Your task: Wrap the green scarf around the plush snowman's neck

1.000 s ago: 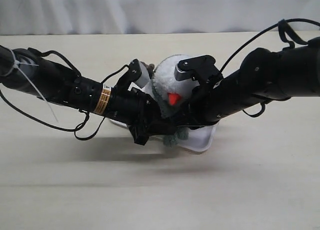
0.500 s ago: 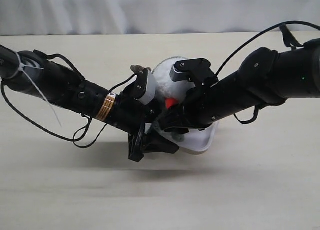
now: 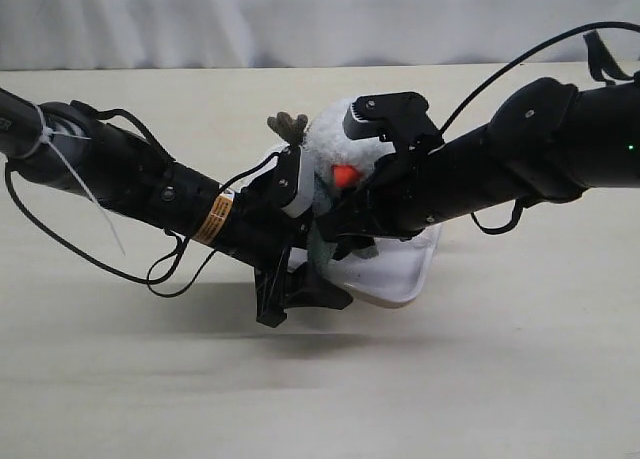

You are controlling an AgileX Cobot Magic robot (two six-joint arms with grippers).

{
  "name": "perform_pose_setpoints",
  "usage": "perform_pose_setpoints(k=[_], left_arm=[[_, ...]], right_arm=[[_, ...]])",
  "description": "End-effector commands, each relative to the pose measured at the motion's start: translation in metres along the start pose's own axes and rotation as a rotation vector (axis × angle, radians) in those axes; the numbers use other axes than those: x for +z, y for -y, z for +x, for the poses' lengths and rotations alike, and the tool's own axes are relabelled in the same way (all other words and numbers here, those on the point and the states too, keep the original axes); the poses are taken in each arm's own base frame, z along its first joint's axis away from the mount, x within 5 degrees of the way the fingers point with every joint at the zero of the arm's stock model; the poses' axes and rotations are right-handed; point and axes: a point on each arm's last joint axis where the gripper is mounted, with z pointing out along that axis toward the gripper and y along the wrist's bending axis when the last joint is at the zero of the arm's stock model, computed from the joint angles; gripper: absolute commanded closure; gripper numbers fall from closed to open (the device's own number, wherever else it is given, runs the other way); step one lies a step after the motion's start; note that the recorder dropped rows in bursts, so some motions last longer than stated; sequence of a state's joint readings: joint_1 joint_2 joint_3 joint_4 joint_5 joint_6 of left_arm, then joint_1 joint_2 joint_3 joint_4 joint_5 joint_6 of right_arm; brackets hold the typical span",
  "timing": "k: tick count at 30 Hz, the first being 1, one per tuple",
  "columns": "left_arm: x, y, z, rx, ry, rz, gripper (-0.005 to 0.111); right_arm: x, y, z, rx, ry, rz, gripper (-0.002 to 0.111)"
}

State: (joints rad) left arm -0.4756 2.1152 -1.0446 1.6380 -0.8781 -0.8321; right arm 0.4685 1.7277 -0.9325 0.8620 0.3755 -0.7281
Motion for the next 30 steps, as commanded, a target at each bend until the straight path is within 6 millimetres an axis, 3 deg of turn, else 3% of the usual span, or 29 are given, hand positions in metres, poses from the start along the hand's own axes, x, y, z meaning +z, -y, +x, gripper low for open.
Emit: perform_pose_setpoints(k=[1,19,21,22,25,30], left_arm=[[0.001,0.003,-0.005,-0.002,0.035,0.037,0.046],[0.001,0.003,-0.009,0.006,0.078,0.037,0.046],[0.001,0.002,-0.007,0.009,0.056,0.029,0.046],[0.001,-0.001,-0.002,-0.003,0.005,-0.005,0.046],[-0.002,-0.013,0.016,-0.068,-0.181,-0.14,0.046],[-0.012,-0.021,0.017,-0.122,-0.182,-0.202,0.046]], right_arm=[[0.011,0.006,0.002,0.026,-0.011,0.019,0.047],[0.016,-0.002,-0.011,0.042,-0.011,-0.073,0.048],[0.018,0.001,-0.01,0.013,-0.011,-0.049,0.079],[0.018,0.003,-0.01,-0.018,-0.009,-0.029,0.1],[0.018,0.007,-0.011,-0.057,-0.002,0.02,0.104],[0.031,0.021,0.005,-0.05,-0.065,0.112,0.104]])
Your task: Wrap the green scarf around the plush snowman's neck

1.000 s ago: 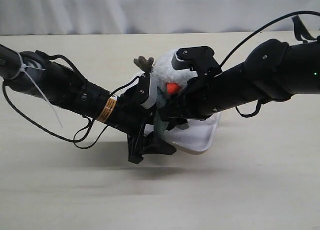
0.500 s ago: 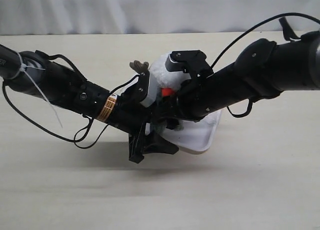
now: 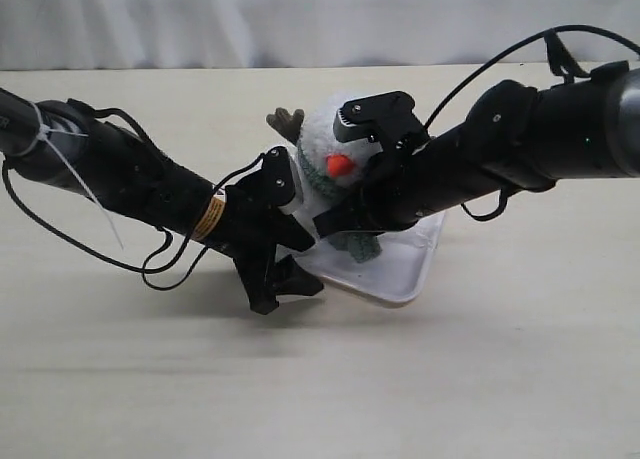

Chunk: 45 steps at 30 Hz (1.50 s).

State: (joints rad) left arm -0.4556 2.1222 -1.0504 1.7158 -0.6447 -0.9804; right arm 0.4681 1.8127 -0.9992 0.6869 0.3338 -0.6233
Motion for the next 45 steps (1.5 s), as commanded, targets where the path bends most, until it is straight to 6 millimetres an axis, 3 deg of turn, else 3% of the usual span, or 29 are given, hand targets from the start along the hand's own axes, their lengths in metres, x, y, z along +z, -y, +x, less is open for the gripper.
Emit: perform_pose_setpoints(k=[1,9,11,12,14,16,25,28,37,45], left_arm=[[-0.007,-0.003,-0.006,-0.021,0.009,-0.04,0.046],[-0.011,-0.005,-0.01,-0.03,0.022,-0.062,0.046],[-0.011,-0.005,-0.009,-0.03,0.019,-0.067,0.046],[-0.012,-0.007,-0.01,-0.035,0.015,-0.088,0.046],[-0.021,-0.017,-0.015,-0.105,0.007,-0.215,0.046],[-0.032,-0.022,-0.019,-0.155,-0.008,-0.3,0.046],[-0.039,-0.022,-0.02,-0.2,-0.019,-0.348,0.047],[-0.046,-0.022,-0.025,-0.218,-0.006,-0.369,0.057],[-0.085,-0.009,-0.035,-0.214,-0.003,-0.51,0.106],[-0.118,0.009,-0.04,-0.288,0.052,-0.606,0.107]], right_arm=[[0.014,0.008,0.016,0.006,-0.054,0.038,0.104],[0.013,0.009,0.013,-0.003,-0.039,0.042,0.101],[0.001,0.003,0.004,-0.013,-0.03,0.009,0.083],[-0.012,-0.003,-0.002,-0.016,-0.02,-0.021,0.065],[-0.024,-0.01,0.0,-0.033,-0.076,-0.068,0.046],[-0.026,-0.009,0.006,0.005,-0.143,-0.055,0.043],[-0.036,0.001,0.022,0.061,-0.335,0.083,0.043],[-0.048,-0.001,0.019,0.06,-0.314,0.081,0.046],[-0.116,-0.017,-0.004,-0.035,-0.036,0.081,0.102],[-0.169,-0.026,-0.002,-0.07,0.175,0.094,0.104]])
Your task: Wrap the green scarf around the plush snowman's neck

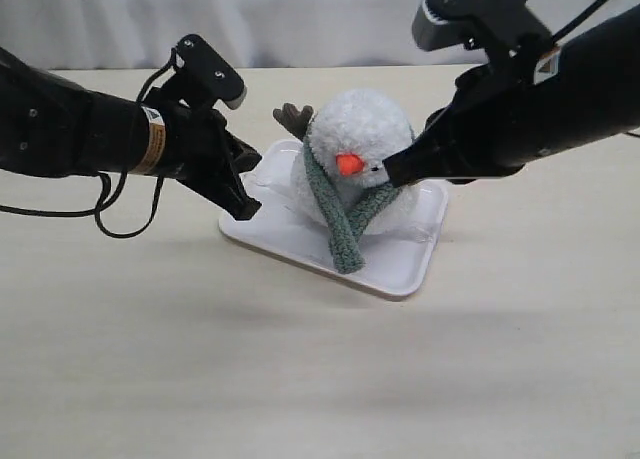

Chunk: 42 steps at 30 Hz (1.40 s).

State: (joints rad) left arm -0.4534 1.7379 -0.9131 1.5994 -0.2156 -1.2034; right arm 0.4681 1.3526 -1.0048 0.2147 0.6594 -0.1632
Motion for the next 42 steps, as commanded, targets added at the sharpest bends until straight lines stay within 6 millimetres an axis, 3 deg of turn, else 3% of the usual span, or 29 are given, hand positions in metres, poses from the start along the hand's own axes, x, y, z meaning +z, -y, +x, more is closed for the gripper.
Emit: perform_pose_setpoints(k=[1,5,9,13,15,19,25,42], left_arm=[[-0.023,-0.004,0.004,-0.081,-0.002,-0.11,0.107],[-0.045,-0.001,0.01,-0.094,0.0,-0.162,0.107],[-0.108,0.012,0.006,-0.159,0.149,-0.211,0.107],[-0.186,0.027,-0.003,-0.17,0.406,-0.271,0.107],[-0.212,0.034,-0.003,-0.194,0.504,-0.28,0.107],[-0.245,0.044,-0.003,-0.209,0.636,-0.282,0.107],[-0.262,0.048,-0.003,-0.198,0.699,-0.292,0.107],[-0.262,0.048,-0.003,-0.198,0.701,-0.294,0.107]], right_arm=[[-0.026,-0.001,0.005,-0.026,0.123,0.021,0.104],[-0.045,-0.003,0.012,-0.031,0.23,0.032,0.104],[-0.078,-0.006,0.024,-0.04,0.383,0.042,0.104],[-0.116,-0.011,0.041,-0.045,0.515,0.033,0.104],[-0.13,-0.013,0.048,-0.05,0.563,0.033,0.104],[-0.149,-0.016,0.058,-0.058,0.617,0.028,0.104],[-0.164,-0.018,0.065,-0.064,0.671,0.027,0.104],[-0.168,-0.018,0.067,-0.066,0.687,0.027,0.104]])
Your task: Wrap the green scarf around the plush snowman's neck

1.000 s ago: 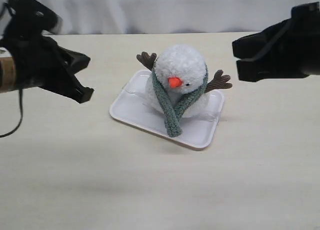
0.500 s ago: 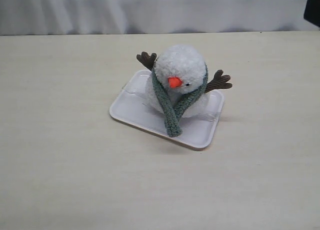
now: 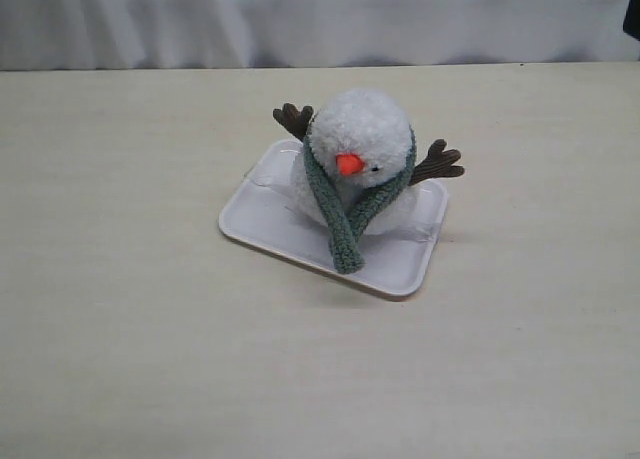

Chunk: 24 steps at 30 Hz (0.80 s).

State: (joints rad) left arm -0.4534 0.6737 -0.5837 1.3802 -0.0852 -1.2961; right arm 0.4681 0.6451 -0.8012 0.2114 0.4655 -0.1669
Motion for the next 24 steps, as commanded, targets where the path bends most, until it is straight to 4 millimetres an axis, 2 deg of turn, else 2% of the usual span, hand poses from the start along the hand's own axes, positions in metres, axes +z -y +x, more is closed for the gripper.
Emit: perform_pose_setpoints(k=[1,8,15,18,24], left_arm=[[-0.001,0.0,0.001,-0.014,0.0,0.001,0.107],[-0.001,0.0,0.002,-0.022,-0.004,-0.005,0.107],[-0.001,-0.009,0.01,-0.212,-0.054,-0.113,0.107],[-0.002,-0.01,0.013,-0.168,-0.091,-0.12,0.107],[-0.013,-0.004,0.015,-0.125,-0.05,-0.072,0.107]], right_arm=[[0.0,0.0,0.002,-0.003,-0.004,0.001,0.104],[0.0,0.0,0.002,-0.003,-0.004,0.001,0.104],[0.0,0.0,0.002,-0.003,-0.005,0.001,0.104],[0.0,0.0,0.002,-0.003,-0.005,0.001,0.104],[0.0,0.0,0.002,-0.003,-0.005,0.001,0.104]])
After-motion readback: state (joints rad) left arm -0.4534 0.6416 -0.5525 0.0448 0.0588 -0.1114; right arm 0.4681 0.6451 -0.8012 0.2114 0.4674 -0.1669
